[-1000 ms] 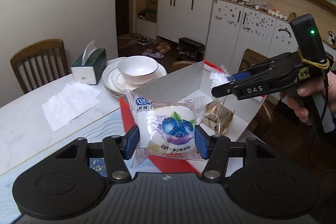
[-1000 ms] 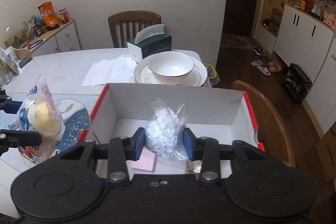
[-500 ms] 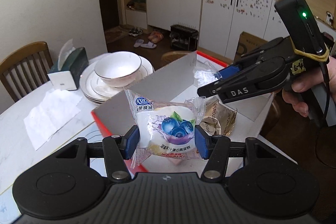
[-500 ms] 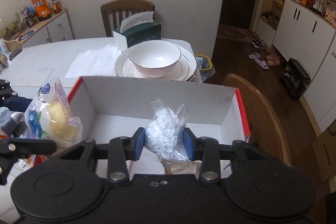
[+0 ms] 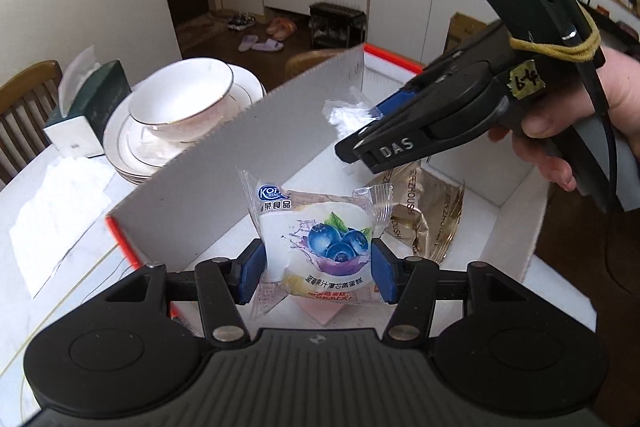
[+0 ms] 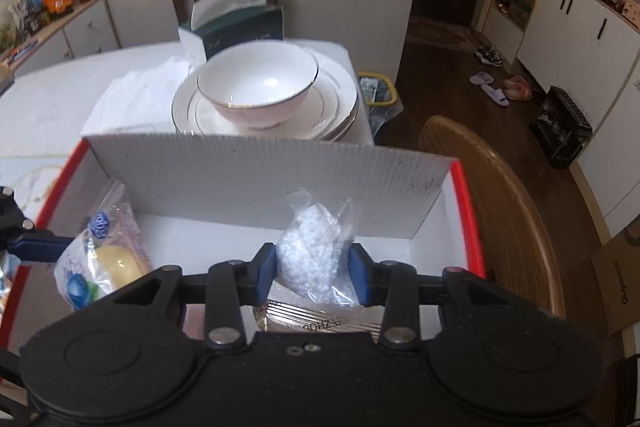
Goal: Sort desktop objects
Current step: 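Carry the bread bag and bead bag with both tools into the red box, then open the left tool dropping the bread bag while the right tool releases the bead bag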
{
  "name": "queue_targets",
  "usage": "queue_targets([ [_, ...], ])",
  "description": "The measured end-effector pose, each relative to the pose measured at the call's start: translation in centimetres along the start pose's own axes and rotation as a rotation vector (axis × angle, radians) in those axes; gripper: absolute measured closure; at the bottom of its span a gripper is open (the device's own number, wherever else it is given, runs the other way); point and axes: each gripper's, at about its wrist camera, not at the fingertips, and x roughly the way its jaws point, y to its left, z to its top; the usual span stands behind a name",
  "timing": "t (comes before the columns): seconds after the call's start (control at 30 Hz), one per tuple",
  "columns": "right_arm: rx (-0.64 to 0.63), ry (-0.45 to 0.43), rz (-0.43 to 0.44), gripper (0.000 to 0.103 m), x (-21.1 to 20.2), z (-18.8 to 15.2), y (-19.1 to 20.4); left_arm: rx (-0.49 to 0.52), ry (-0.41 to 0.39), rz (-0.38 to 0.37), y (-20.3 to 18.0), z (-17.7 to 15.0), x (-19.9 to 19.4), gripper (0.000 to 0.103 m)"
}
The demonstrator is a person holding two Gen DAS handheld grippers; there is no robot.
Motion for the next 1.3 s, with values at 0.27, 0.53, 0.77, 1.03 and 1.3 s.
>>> queue_targets([
  [0.27, -0.015, 0.097, 0.011, 0.065, 2.4, -0.2, 0.0, -0.046, 0.100, -0.036, 0.7, -0.1, 2.4, 0.048],
  [0.53, -0.024, 0.161, 0.035, 0.065, 3.5, -0.1, 0.2, -0.028, 0.164, -0.053, 0.1, -0.3, 3.6, 0.048],
  [0.77, -0.035, 0.203, 0.016, 0.065, 4.8, 0.2, 0.5, -0.028, 0.197, -0.064, 0.0, -0.1, 4.2, 0.048],
  [1.03, -0.017, 0.222, 0.009, 0.064, 5.5, 0.1, 0.4, -0.032, 0.207, -0.073, 0.2, -0.1, 4.3, 0.047],
  [1.3, 0.004, 0.212, 0.006, 0.059, 5.0, 0.1, -0.1, -0.043, 0.189, -0.079, 0.4, -0.2, 3.7, 0.046],
])
